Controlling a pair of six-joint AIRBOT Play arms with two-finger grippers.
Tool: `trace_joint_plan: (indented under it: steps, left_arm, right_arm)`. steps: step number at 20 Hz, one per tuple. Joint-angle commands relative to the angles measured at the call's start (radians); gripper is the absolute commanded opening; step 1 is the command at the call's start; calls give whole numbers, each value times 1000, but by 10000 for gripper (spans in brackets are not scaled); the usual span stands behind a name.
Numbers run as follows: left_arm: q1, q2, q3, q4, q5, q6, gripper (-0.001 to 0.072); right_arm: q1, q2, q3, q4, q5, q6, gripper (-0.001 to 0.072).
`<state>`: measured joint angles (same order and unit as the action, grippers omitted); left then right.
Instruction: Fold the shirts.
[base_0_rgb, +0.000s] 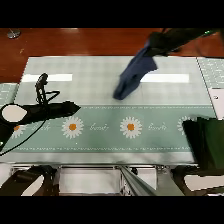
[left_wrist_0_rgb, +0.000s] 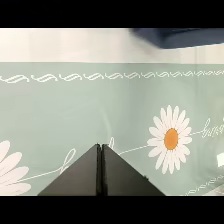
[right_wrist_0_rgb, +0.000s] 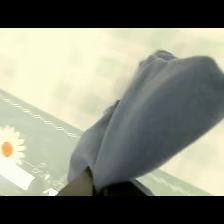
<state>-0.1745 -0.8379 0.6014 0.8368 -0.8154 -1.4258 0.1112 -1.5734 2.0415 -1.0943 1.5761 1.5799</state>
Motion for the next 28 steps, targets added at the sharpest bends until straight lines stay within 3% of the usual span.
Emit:
trace_joint_plan:
  steps: [1,4,8,14,16,19,20,21,22,26,28]
  left_arm:
    - [0,0,0,1,-9,0,21]
    - [0,0,0,1,-16,0,21]
    - [0,0,0,1,-16,0,21]
    - [0,0,0,1,-14,0,21]
    - [0,0,0,0,-15,0,21]
    - [0,0,0,0,-15,0,21]
    - [0,0,0,1,-15,0,21]
    - [0,0,0,1,-15,0,21]
    - [0,0,0,1,-15,1,21]
    - [8,0,16,2,41,84,22]
    - [47,-1,87,2,47,106,20]
  right_arm:
    - [-182,92,55,-51,173,40,25]
    - [-414,164,41,-75,282,93,24]
    - [-667,332,-161,-125,282,109,24]
    - [-936,657,-598,-479,281,25,25]
    - [-1012,778,-762,-623,278,74,25]
    - [-1076,931,-1007,-713,240,101,25]
    - [-1076,960,-1070,-751,236,127,53]
    - [-1076,974,-1122,-793,233,169,372]
    - [-1076,966,-1142,-802,227,175,634]
    - [-1071,825,-987,-703,140,144,627]
    - [-1071,721,-798,-504,63,143,571]
